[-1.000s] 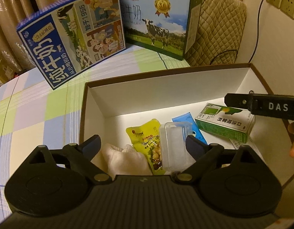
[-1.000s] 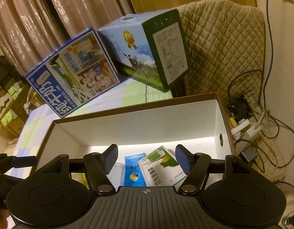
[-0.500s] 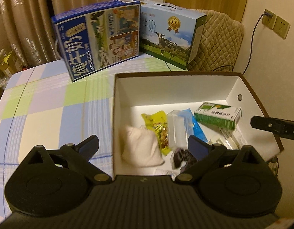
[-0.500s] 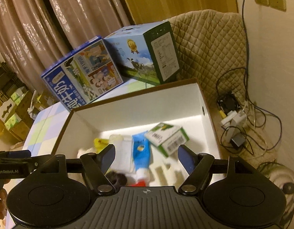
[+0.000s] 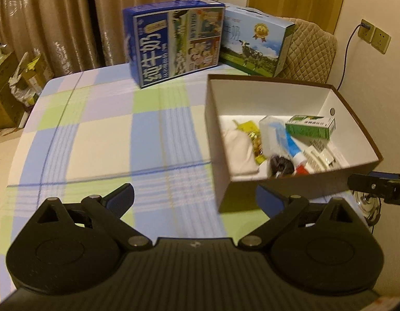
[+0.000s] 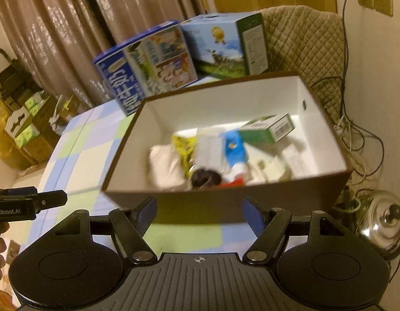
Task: Organize objects
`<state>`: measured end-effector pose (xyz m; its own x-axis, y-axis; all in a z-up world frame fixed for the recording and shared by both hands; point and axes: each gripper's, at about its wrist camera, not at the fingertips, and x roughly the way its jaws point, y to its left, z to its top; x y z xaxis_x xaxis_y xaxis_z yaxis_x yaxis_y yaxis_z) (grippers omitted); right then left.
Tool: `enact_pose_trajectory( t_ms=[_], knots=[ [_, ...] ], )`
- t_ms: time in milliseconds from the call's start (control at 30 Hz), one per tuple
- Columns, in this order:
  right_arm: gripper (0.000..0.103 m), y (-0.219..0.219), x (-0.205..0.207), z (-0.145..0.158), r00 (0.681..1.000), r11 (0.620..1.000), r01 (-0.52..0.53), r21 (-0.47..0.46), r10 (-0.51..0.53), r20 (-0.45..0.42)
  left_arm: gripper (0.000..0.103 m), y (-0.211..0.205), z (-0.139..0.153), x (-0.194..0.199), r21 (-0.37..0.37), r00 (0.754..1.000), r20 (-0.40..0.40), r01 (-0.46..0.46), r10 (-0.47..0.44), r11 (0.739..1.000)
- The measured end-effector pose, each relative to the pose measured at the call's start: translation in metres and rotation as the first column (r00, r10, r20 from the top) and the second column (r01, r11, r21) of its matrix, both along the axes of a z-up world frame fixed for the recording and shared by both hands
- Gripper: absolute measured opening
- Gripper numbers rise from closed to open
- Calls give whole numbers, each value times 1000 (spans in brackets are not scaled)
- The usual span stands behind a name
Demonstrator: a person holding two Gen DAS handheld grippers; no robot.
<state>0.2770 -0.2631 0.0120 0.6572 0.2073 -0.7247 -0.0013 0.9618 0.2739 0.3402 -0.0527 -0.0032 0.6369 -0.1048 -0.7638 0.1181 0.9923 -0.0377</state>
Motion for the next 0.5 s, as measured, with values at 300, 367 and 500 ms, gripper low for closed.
enact_pose_trajectory(
  t_ms=[300, 367, 500],
  knots=[
    [70, 60, -48, -3, 998, 998, -57, -12, 56, -22, 99, 47, -4, -59, -32, 999, -36, -30, 28, 999],
    [70, 73, -59, -5, 997, 997, -76, -12, 75, -30, 99, 54, -4, -73, -33, 999, -40, -33, 32, 999],
    [70, 97, -80, -8, 993, 994, -108, -11, 108, -44, 99, 70, -6, -100, -31, 998, -47, -40, 39, 999]
  ],
)
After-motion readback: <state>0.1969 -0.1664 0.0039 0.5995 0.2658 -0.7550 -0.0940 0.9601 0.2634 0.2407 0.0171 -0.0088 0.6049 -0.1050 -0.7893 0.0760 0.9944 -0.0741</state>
